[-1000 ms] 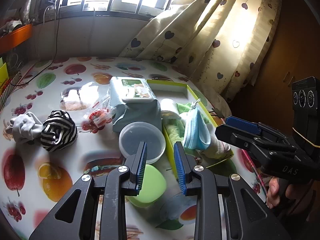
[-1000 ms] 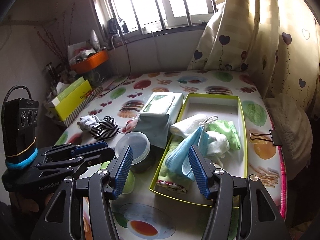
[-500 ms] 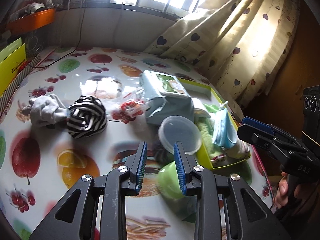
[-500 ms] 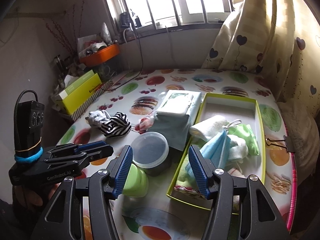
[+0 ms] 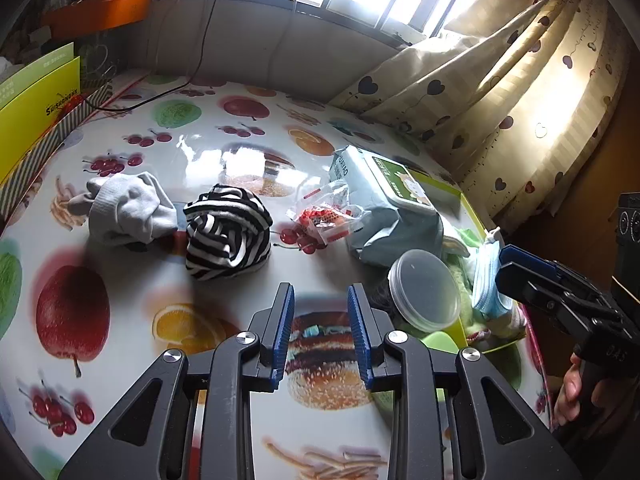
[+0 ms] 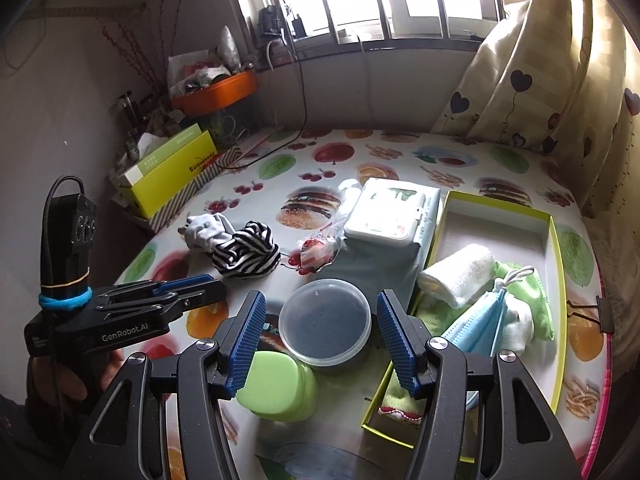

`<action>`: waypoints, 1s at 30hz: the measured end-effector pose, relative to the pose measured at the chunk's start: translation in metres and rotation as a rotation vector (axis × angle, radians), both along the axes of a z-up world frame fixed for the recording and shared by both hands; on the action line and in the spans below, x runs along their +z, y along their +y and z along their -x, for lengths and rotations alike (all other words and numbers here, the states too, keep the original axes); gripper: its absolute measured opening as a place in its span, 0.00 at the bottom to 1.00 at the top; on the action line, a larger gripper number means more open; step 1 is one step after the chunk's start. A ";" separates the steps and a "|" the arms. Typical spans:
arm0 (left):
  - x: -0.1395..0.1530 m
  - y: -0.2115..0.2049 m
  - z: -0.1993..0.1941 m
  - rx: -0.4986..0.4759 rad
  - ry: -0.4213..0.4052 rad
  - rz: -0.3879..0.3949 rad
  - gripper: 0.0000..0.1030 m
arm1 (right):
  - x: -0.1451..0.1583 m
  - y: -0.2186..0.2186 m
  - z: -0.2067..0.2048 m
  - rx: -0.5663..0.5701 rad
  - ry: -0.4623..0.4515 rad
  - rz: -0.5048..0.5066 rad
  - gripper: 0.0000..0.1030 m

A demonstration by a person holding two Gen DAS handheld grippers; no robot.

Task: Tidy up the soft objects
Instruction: 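Move both tools back to the items on the table, then grasp the clear plastic bag of red items with the left gripper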

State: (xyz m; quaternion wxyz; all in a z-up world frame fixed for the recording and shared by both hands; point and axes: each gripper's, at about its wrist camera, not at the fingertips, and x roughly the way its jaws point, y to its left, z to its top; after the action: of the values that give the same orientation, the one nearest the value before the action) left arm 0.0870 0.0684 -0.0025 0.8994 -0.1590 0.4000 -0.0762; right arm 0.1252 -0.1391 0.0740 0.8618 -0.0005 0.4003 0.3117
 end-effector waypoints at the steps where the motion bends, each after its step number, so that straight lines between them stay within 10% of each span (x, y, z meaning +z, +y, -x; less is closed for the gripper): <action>1: 0.000 -0.001 -0.004 -0.011 -0.005 0.000 0.28 | 0.000 0.000 -0.001 -0.001 -0.001 0.003 0.56; 11: -0.013 -0.024 -0.060 -0.170 -0.002 -0.158 0.29 | -0.001 -0.002 -0.017 -0.025 0.002 0.015 0.56; 14: -0.023 -0.026 -0.074 -0.209 0.009 -0.193 0.49 | -0.005 -0.003 -0.023 -0.033 0.009 0.014 0.56; 30: -0.044 -0.043 -0.113 -0.306 0.020 -0.359 0.49 | -0.014 -0.005 -0.037 -0.043 0.026 -0.001 0.56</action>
State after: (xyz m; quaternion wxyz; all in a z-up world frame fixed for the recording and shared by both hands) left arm 0.1996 0.0257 -0.0465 0.8874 0.0654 0.4352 -0.1375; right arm 0.1624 -0.1445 0.0601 0.8629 0.0129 0.4113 0.2934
